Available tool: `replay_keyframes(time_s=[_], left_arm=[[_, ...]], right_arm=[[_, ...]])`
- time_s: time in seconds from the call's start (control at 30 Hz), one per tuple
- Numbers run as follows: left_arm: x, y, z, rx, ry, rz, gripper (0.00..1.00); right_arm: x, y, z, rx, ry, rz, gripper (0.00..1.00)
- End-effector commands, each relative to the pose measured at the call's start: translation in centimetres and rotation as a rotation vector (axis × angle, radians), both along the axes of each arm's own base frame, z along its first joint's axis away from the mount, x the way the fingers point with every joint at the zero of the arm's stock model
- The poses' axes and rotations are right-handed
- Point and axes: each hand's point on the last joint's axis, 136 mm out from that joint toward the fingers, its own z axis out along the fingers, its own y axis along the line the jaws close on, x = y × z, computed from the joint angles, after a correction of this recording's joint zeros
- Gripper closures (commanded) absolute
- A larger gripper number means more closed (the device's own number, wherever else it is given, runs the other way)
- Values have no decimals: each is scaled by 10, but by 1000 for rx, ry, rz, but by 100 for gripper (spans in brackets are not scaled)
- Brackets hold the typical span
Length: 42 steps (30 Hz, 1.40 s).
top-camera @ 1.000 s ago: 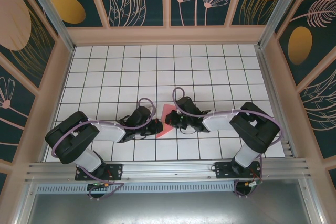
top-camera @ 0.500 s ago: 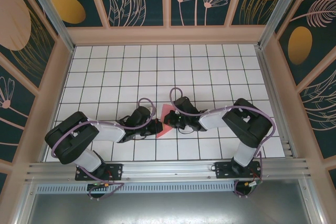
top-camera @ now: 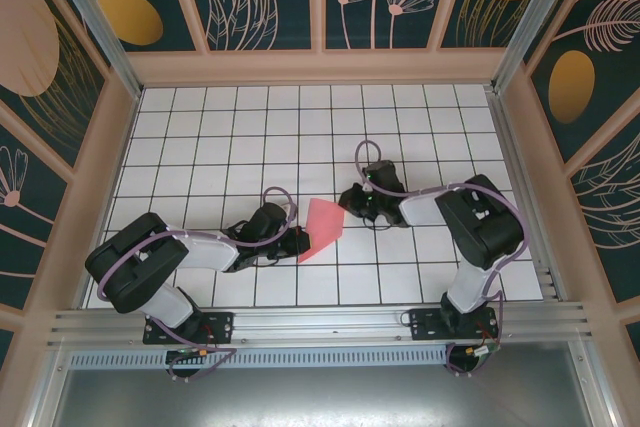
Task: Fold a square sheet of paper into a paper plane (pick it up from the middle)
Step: Fourth fold the wing at the center of the table.
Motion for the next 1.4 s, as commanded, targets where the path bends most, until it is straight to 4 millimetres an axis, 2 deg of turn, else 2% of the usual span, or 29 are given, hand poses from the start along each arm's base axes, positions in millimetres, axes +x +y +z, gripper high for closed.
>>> replay_keyframes(time_s=[0.0,0.17,0.27,0.3,0.43,0.6,0.73,0.87,0.97,1.07,1.13,1.2,1.3,1.37], left_arm=[[-39,54,-57,251,162,17,100],[-39,53,-56,247,158,12,100],[-38,52,-55,244,157,12,100],[-37,52,-55,244,157,13,100],[-36,50,-53,237,149,9,100],[-36,47,-49,223,149,3,100],[-34,46,-46,219,141,0,100],[-34,44,-44,211,137,-8,100],[-34,41,-39,195,135,-18,100],[-26,28,-17,128,100,-14,97],[-16,14,9,74,57,-34,96],[-1,8,32,71,-4,-18,94],[11,-7,62,-16,-56,-16,92],[14,-17,68,-66,-48,-23,93]], right_arm=[[12,-13,6,-27,-34,3,91],[10,-1,48,2,-113,44,89],[-2,10,57,24,-124,65,89],[-12,22,57,33,-120,94,90],[-40,49,45,58,-74,151,91],[-60,63,26,94,-8,176,93],[-66,57,-1,54,42,167,94],[-68,48,-18,-7,77,155,95],[-70,40,-23,-42,80,140,95],[-71,37,-28,-66,82,148,95],[-71,36,-28,-73,74,153,95],[-70,34,-30,-83,71,155,95],[-69,30,-32,-92,70,147,95],[-69,30,-32,-88,72,146,95]])
